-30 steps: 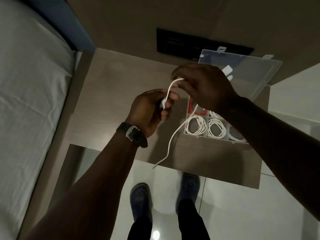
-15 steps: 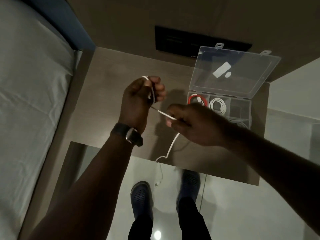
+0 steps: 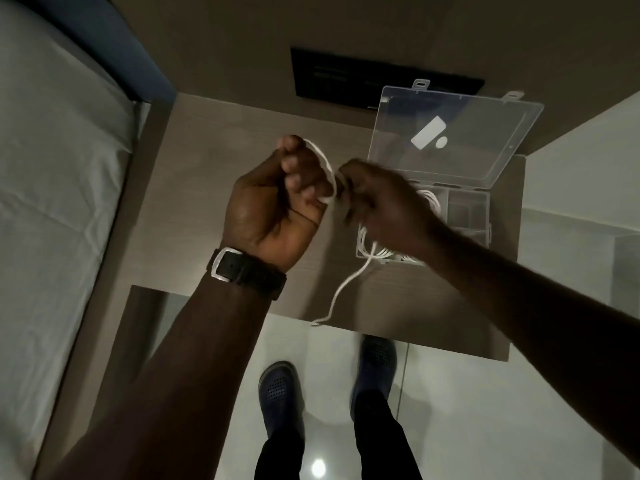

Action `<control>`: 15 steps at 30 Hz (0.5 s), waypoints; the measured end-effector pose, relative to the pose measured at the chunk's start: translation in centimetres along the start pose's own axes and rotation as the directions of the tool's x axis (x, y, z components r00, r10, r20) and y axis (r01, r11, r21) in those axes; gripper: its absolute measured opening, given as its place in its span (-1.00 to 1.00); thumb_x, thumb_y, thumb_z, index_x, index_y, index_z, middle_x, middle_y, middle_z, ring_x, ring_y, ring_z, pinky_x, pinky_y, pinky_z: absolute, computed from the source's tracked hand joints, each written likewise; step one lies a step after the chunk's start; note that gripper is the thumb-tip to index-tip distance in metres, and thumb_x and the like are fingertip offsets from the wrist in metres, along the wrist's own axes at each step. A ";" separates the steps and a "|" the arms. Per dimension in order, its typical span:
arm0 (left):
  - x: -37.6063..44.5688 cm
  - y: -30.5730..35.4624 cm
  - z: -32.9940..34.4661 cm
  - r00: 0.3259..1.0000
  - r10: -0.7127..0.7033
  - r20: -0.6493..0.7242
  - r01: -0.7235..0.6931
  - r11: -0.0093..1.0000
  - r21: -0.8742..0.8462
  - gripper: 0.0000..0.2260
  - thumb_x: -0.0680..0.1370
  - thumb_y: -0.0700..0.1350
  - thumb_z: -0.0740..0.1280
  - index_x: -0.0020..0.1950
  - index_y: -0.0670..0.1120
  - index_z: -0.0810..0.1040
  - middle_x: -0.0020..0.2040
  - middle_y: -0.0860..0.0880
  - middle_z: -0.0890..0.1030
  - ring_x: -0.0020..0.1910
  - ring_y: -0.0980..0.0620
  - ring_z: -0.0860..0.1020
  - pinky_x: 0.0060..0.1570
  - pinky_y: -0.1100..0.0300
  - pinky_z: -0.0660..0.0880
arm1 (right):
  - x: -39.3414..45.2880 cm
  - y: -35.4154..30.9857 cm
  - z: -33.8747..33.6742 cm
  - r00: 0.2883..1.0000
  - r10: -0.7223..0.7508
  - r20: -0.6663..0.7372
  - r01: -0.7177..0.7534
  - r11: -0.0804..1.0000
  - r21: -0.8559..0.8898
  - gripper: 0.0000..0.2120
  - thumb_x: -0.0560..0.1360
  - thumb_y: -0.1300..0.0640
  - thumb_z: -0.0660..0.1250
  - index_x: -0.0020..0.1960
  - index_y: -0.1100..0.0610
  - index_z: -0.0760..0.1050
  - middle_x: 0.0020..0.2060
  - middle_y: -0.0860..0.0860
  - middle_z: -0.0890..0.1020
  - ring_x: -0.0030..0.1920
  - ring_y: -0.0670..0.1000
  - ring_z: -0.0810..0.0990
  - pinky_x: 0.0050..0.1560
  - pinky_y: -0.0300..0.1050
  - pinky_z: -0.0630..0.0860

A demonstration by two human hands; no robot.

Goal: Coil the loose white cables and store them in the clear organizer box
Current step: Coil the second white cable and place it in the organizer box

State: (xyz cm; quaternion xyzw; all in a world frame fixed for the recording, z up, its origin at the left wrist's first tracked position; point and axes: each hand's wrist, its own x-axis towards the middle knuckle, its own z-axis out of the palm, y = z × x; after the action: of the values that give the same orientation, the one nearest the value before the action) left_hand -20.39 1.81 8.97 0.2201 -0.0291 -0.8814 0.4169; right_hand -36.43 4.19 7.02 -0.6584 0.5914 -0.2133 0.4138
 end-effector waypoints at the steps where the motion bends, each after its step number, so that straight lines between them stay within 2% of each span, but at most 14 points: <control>1: 0.1 -0.1 0.0 0.998 0.054 -0.039 -0.057 0.996 -0.067 -0.71 0.65 -0.19 -0.01 -0.10 -0.11 0.48 -0.33 0.06 0.40 -0.44 0.17 0.39 -0.37 0.34 0.34 | -0.7 -0.3 1.0 0.992 0.091 0.084 -0.108 0.967 0.230 -0.77 0.53 0.44 0.17 0.05 0.18 0.49 -0.05 0.12 0.59 -0.28 0.11 0.60 -0.27 -0.06 0.57; 3: 0.2 0.1 -0.1 0.982 0.135 -0.133 -0.153 0.978 -0.143 -0.73 0.65 -0.23 0.03 -0.02 -0.18 0.52 -0.25 0.02 0.46 -0.37 0.13 0.45 -0.34 0.32 0.42 | -2.0 -0.7 2.8 0.948 0.234 0.216 -0.315 0.785 0.533 -0.76 0.57 0.42 0.15 0.12 0.20 0.48 -0.02 0.10 0.61 -0.50 0.01 0.54 -0.47 -0.12 0.54; 5: 0.2 0.7 -0.5 0.960 0.209 -0.187 -0.246 0.947 -0.205 -0.77 0.63 -0.26 0.10 0.03 -0.24 0.54 -0.17 -0.05 0.53 -0.28 0.07 0.54 -0.30 0.26 0.53 | -2.8 -0.6 3.6 0.890 0.362 0.277 -0.450 0.610 0.652 -0.81 0.61 0.34 0.16 0.16 0.24 0.50 -0.04 0.14 0.65 -0.61 -0.11 0.40 -0.57 -0.24 0.41; 6: 0.3 1.1 -0.8 0.950 0.238 -0.204 -0.283 0.930 -0.233 -0.79 0.62 -0.26 0.12 0.03 -0.26 0.55 -0.14 -0.08 0.56 -0.25 0.03 0.59 -0.28 0.22 0.58 | -3.2 -0.5 3.7 0.877 0.391 0.280 -0.472 0.594 0.651 -0.83 0.63 0.28 0.17 0.13 0.25 0.51 -0.09 0.16 0.67 -0.63 -0.15 0.35 -0.60 -0.30 0.34; 7: 0.4 1.6 -1.0 0.937 0.261 -0.233 -0.316 0.917 -0.244 -0.79 0.62 -0.27 0.13 0.02 -0.27 0.55 -0.10 -0.12 0.59 -0.22 -0.01 0.63 -0.27 0.19 0.61 | -3.9 -0.4 3.5 0.887 0.376 0.267 -0.458 0.651 0.605 -0.82 0.64 0.22 0.18 0.08 0.25 0.53 -0.18 0.15 0.68 -0.63 -0.17 0.34 -0.61 -0.33 0.28; 8: 0.6 1.8 -1.3 0.918 0.291 -0.270 -0.350 0.914 -0.204 -0.80 0.62 -0.27 0.14 0.00 -0.28 0.56 -0.07 -0.14 0.60 -0.20 -0.04 0.66 -0.24 0.17 0.63 | -4.6 -0.4 3.4 0.918 0.311 0.246 -0.396 0.762 0.513 -0.80 0.65 0.17 0.17 0.02 0.21 0.55 -0.29 0.10 0.66 -0.62 -0.18 0.37 -0.60 -0.34 0.27; 9: 0.9 1.8 -1.6 0.890 0.342 -0.302 -0.377 0.924 -0.065 -0.79 0.63 -0.26 0.14 0.00 -0.27 0.56 -0.05 -0.15 0.60 -0.18 -0.05 0.67 -0.20 0.18 0.63 | -5.3 -0.6 3.3 0.952 0.213 0.221 -0.285 0.880 0.379 -0.78 0.65 0.11 0.17 -0.03 0.16 0.55 -0.39 -0.01 0.61 -0.59 -0.19 0.41 -0.54 -0.38 0.28; 10: 1.1 1.5 -1.8 0.852 0.422 -0.310 -0.382 0.906 0.182 -0.79 0.64 -0.25 0.13 0.00 -0.26 0.55 -0.06 -0.14 0.60 -0.16 -0.05 0.67 -0.16 0.18 0.62 | -5.7 -0.9 2.9 0.976 0.104 0.189 -0.148 0.961 0.234 -0.77 0.65 0.06 0.17 -0.07 0.11 0.54 -0.46 -0.08 0.54 -0.55 -0.19 0.44 -0.47 -0.41 0.28; 11: 1.1 0.8 -2.0 0.818 0.513 -0.262 -0.352 0.805 0.477 -0.79 0.65 -0.24 0.12 0.02 -0.25 0.53 -0.09 -0.14 0.58 -0.15 -0.04 0.65 -0.15 0.18 0.59 | -5.9 -1.1 2.3 0.990 0.003 0.139 -0.019 0.993 0.115 -0.76 0.64 0.02 0.18 -0.12 0.08 0.50 -0.50 -0.10 0.47 -0.50 -0.18 0.46 -0.43 -0.39 0.28; 12: 1.1 -0.1 -2.3 0.815 0.559 -0.153 -0.305 0.638 0.708 -0.80 0.65 -0.24 0.12 0.03 -0.27 0.52 -0.13 -0.14 0.57 -0.17 -0.04 0.62 -0.16 0.17 0.57 | -5.6 -1.2 1.4 0.994 -0.081 0.074 0.079 0.996 0.028 -0.76 0.63 0.00 0.18 -0.14 0.06 0.47 -0.51 -0.10 0.43 -0.47 -0.16 0.45 -0.41 -0.34 0.28; 13: 1.0 -1.1 -2.6 0.845 0.532 -0.052 -0.250 0.480 0.841 -0.81 0.65 -0.25 0.13 0.04 -0.30 0.51 -0.17 -0.14 0.56 -0.21 -0.02 0.59 -0.20 0.18 0.55 | -5.1 -1.4 0.3 0.990 -0.144 0.007 0.144 0.989 -0.039 -0.77 0.63 -0.01 0.19 -0.15 0.04 0.46 -0.49 -0.10 0.42 -0.46 -0.15 0.44 -0.40 -0.28 0.31; 15: 0.8 -2.5 -3.0 0.912 0.410 -0.023 -0.117 0.314 0.942 -0.81 0.64 -0.26 0.16 -0.03 -0.29 0.55 -0.26 -0.08 0.57 -0.34 0.07 0.56 -0.30 0.25 0.51 | -4.0 -1.4 -1.9 0.969 -0.237 -0.070 0.222 0.960 -0.173 -0.79 0.62 0.00 0.22 -0.12 0.06 0.52 -0.43 -0.10 0.50 -0.41 -0.12 0.48 -0.34 -0.16 0.38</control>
State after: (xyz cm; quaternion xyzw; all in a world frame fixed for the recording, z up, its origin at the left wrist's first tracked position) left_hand -21.41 3.20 5.40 0.5201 -0.5007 -0.5916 0.3588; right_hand -37.87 7.36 10.08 -0.7441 0.5445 -0.2399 0.3038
